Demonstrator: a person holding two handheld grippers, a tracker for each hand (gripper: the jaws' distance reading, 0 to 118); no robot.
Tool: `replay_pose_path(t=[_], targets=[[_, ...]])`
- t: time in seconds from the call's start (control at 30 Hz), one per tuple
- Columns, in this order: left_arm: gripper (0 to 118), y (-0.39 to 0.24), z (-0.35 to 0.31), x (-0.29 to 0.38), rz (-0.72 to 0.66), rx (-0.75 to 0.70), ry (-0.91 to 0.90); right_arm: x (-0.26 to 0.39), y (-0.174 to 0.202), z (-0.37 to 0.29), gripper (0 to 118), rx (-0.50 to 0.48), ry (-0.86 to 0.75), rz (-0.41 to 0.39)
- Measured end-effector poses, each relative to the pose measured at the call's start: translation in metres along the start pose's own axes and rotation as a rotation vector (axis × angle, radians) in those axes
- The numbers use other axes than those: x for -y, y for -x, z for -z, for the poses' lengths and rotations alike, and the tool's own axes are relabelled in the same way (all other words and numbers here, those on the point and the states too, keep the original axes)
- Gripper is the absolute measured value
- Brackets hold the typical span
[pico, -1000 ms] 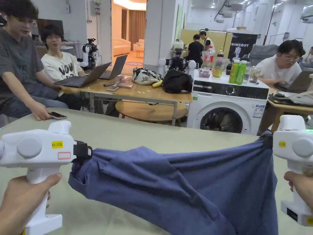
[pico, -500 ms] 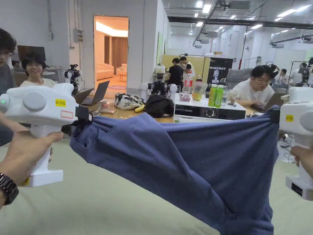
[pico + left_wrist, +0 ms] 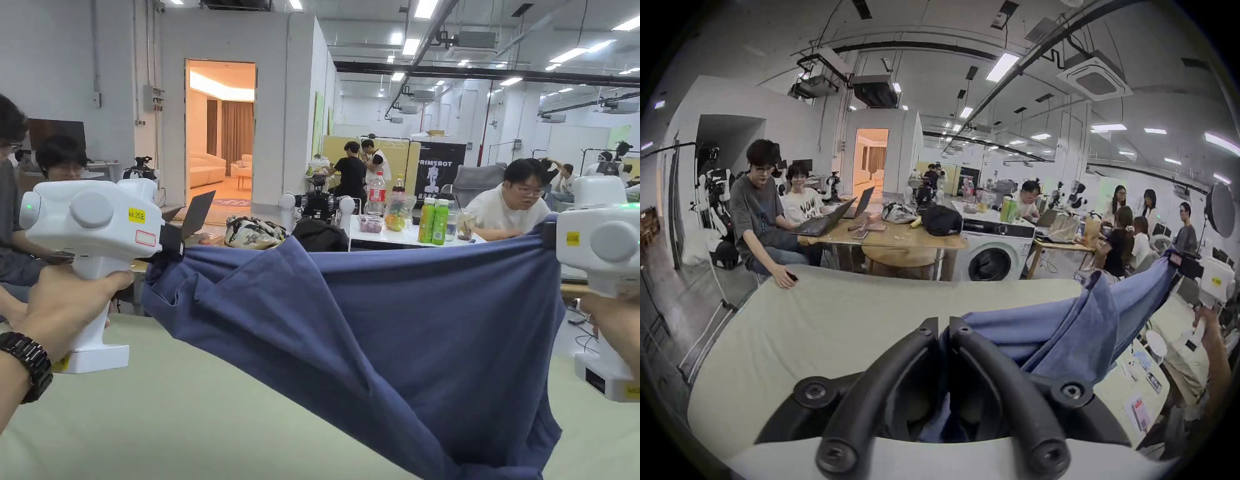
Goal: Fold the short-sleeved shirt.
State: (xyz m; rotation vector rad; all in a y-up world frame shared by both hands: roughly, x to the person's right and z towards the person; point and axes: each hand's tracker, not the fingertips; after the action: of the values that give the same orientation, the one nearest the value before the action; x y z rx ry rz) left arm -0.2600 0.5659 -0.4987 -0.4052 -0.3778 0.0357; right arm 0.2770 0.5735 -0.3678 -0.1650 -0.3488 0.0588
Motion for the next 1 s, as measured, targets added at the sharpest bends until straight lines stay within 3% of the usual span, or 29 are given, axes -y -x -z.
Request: replay_pose_path(t=[0.23,0.53,1.0], targets=[[0,0.008,0.022,-0.008,-0.008,0.002,0.010,-0.007,0.007,0.033,0,-0.001,0.010,0.003],[0,0.010,0.053,-0.053,-0.015,-0.056,-0.013,-0.031,0.022,0.084,0,0.017,0.018,-0.048],[0,-0.005,-0.004,-0.128,-0.028,-0.075,-0.189,-0.110,0.013,0.044,0,0.057,-0.141,-0.015]])
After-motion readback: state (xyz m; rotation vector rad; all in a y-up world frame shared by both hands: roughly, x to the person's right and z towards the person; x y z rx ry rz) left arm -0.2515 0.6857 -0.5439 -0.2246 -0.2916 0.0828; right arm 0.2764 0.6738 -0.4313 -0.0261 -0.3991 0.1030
